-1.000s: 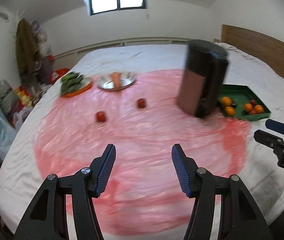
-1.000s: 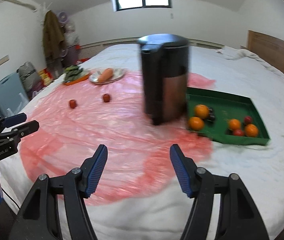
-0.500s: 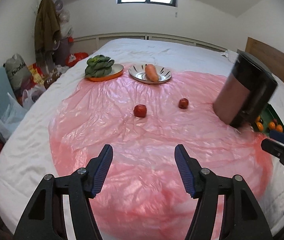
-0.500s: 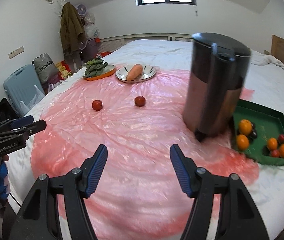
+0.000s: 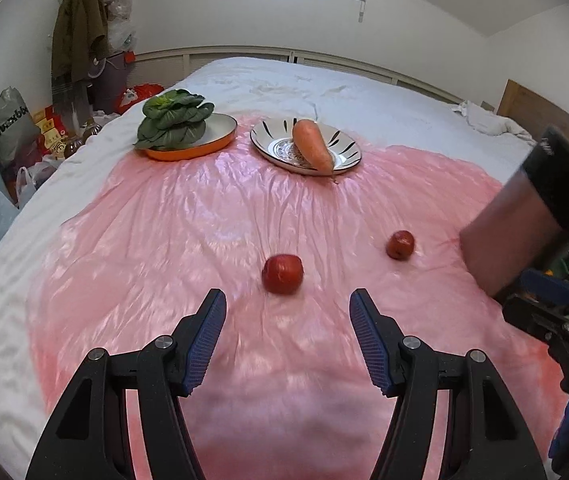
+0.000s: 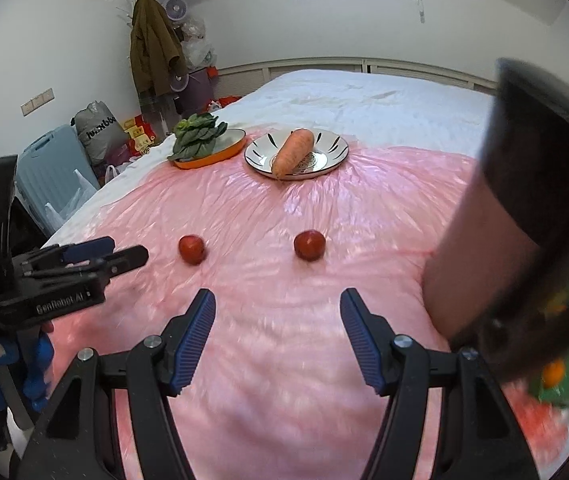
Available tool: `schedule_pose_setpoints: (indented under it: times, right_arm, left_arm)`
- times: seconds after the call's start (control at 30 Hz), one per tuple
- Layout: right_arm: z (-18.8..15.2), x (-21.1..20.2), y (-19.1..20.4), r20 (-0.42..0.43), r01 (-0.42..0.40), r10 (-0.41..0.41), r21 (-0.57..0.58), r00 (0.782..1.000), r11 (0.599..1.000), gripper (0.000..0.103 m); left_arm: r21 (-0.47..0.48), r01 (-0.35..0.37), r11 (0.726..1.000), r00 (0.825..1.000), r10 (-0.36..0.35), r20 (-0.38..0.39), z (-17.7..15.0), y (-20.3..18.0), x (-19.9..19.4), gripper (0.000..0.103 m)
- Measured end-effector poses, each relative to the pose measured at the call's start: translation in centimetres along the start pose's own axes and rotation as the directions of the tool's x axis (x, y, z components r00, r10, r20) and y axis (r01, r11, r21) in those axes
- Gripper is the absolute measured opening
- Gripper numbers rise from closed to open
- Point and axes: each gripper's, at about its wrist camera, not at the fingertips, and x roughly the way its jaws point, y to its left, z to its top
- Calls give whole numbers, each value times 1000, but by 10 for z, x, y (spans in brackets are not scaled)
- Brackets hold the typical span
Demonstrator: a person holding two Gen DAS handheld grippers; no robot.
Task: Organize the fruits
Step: 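Bring the left tool around a red apple while the right tool surrounds another apple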
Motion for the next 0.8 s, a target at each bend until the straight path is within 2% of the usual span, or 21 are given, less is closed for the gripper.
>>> schedule_pose_setpoints:
  times: [0.2,0.57,0.67,0.8]
  right_arm:
    - [16,56,-13,-47,-9,11,39,999,999,95]
    - [28,106,-26,-83,-15,21,70,996,997,95]
    - [31,116,-31,-91,-16,23,84,996,996,89]
    - [34,127,-38,-99,-23,34,113,994,993,80]
  left_arm:
    - [-13,11,1000,999,-11,-33,3,5,32,58]
    - [25,-31,999,997,33,-68,2,3,70,54]
    - [36,-41,998,996,44,-77,2,3,76,46]
    - [54,-42,998,995,47,-85,1,1,80,42]
